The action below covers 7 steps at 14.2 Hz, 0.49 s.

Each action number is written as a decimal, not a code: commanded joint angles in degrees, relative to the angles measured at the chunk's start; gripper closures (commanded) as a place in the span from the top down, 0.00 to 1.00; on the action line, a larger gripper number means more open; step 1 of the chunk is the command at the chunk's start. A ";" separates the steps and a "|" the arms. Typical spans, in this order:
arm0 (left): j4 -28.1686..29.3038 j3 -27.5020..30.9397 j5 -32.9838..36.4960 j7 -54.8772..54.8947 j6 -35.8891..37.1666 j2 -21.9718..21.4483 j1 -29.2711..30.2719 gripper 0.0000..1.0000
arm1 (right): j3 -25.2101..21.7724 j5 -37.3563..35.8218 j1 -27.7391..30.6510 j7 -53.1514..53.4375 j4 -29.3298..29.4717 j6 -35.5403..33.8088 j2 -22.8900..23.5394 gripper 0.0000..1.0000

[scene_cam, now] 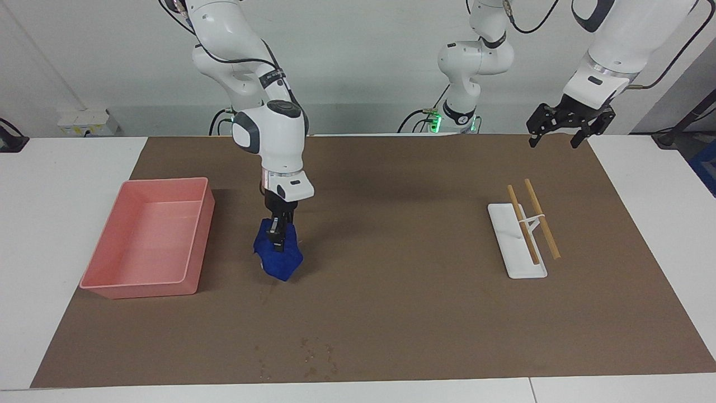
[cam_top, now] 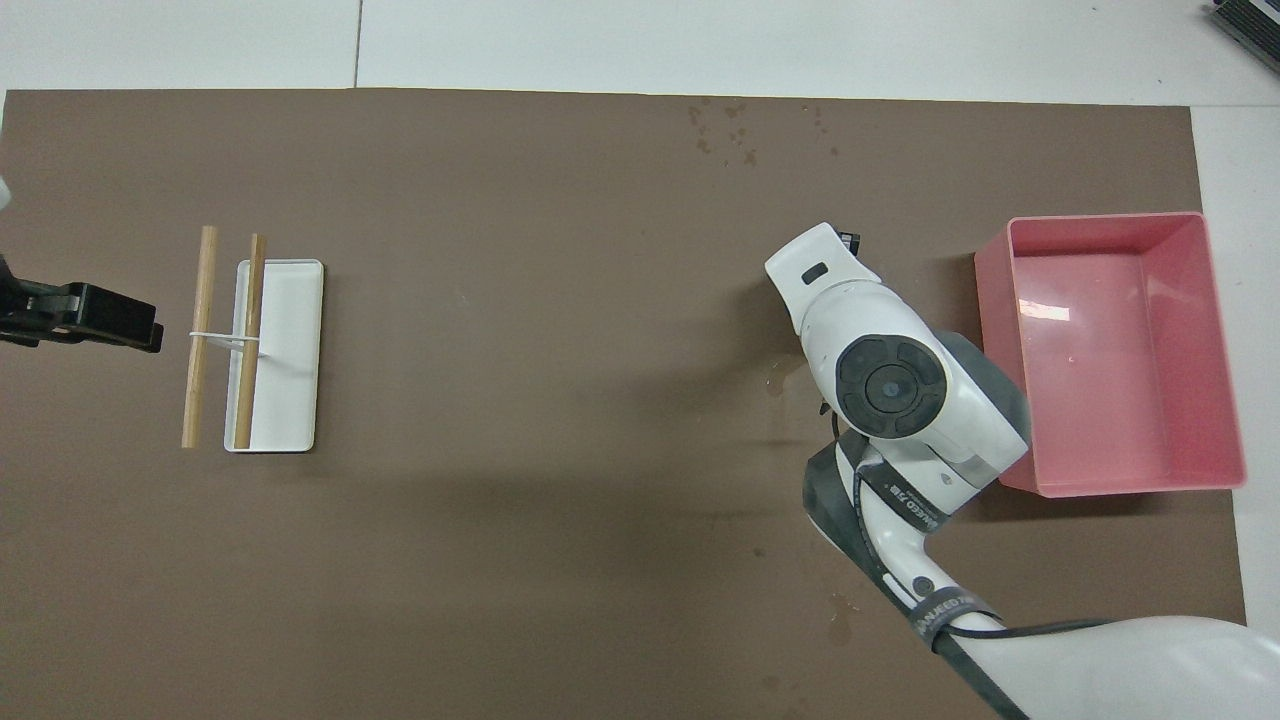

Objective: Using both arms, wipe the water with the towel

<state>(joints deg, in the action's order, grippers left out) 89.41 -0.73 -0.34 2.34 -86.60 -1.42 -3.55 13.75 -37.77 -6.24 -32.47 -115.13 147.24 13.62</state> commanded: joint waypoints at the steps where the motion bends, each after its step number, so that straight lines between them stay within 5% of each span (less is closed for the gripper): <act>1: 2.26 1.08 0.69 0.29 -0.94 -1.57 -1.02 1.00 | 0.66 -4.42 1.58 8.09 -0.45 3.75 2.11 0.00; 7: 2.26 1.16 0.69 0.29 -0.33 -1.66 -0.93 1.00 | 1.10 -1.97 3.87 19.53 -3.43 5.86 3.95 0.00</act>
<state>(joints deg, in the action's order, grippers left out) 89.78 -0.62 -0.34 2.34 -86.63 -1.44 -3.56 13.80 -40.40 -4.46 -16.33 -116.50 151.03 17.31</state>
